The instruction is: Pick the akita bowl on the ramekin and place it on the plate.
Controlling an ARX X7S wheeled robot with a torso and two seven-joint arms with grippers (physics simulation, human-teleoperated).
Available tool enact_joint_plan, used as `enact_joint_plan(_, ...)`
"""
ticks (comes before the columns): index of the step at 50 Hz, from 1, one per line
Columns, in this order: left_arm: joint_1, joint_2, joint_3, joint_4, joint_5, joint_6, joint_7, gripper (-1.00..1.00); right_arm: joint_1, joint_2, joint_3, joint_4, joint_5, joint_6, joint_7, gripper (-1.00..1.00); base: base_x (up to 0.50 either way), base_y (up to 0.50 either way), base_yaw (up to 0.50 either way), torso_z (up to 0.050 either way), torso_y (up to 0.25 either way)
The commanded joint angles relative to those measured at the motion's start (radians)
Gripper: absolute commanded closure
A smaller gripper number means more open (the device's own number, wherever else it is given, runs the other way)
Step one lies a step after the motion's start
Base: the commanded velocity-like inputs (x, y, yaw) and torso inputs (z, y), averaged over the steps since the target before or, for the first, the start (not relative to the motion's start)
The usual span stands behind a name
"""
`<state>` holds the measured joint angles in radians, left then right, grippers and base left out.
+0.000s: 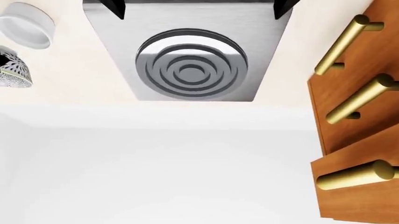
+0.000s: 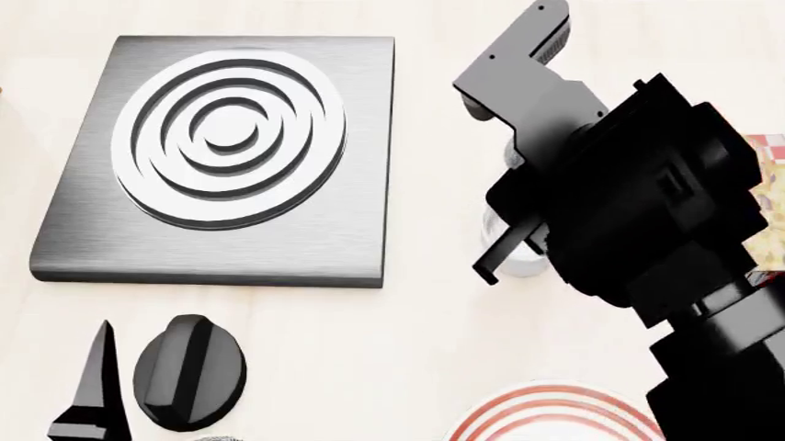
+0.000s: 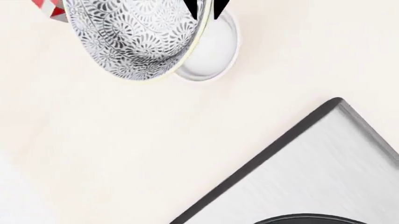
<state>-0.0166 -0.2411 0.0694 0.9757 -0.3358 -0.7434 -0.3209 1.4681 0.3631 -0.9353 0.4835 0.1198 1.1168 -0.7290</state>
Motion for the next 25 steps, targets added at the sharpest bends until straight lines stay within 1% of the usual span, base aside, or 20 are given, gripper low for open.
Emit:
enact_joint_plan(1,0.024,0.000,0.000,-0.009,0.000,0.077,0.032,-1.00,0.067,0.090,-0.055,-0.196,-0.001,0.110,-0.094,1.00,0.00,0.00,0.00,0.000,0.000)
enact_joint_plan(7,0.020,-0.007,0.007,-0.006,0.002,0.073,0.024,-1.00,0.096,0.147,-0.085,-0.321,0.023,0.172,-0.155,1.00,0.00,0.00,0.00,0.000,0.000)
enact_joint_plan(13,0.018,-0.013,0.007,-0.005,0.001,0.072,0.018,-1.00,0.134,0.185,-0.129,-0.400,0.025,0.215,-0.192,1.00,0.00,0.00,0.00,0.000,0.000)
enact_joint_plan(19,0.021,-0.018,0.014,-0.007,0.001,0.077,0.014,-1.00,0.152,0.185,-0.096,-0.437,0.000,0.214,-0.144,1.00,0.00,0.00,0.00,0.000,0.000)
enact_joint_plan(23,0.019,-0.021,0.014,-0.004,-0.002,0.074,0.009,-1.00,0.164,0.192,-0.097,-0.475,0.013,0.250,-0.161,1.00,0.00,0.00,0.00,0.000,0.000)
enact_joint_plan(25,0.018,-0.022,0.014,-0.004,-0.004,0.073,0.008,-1.00,0.175,0.207,-0.112,-0.515,0.034,0.273,-0.196,1.00,0.00,0.00,0.00,0.000,0.000)
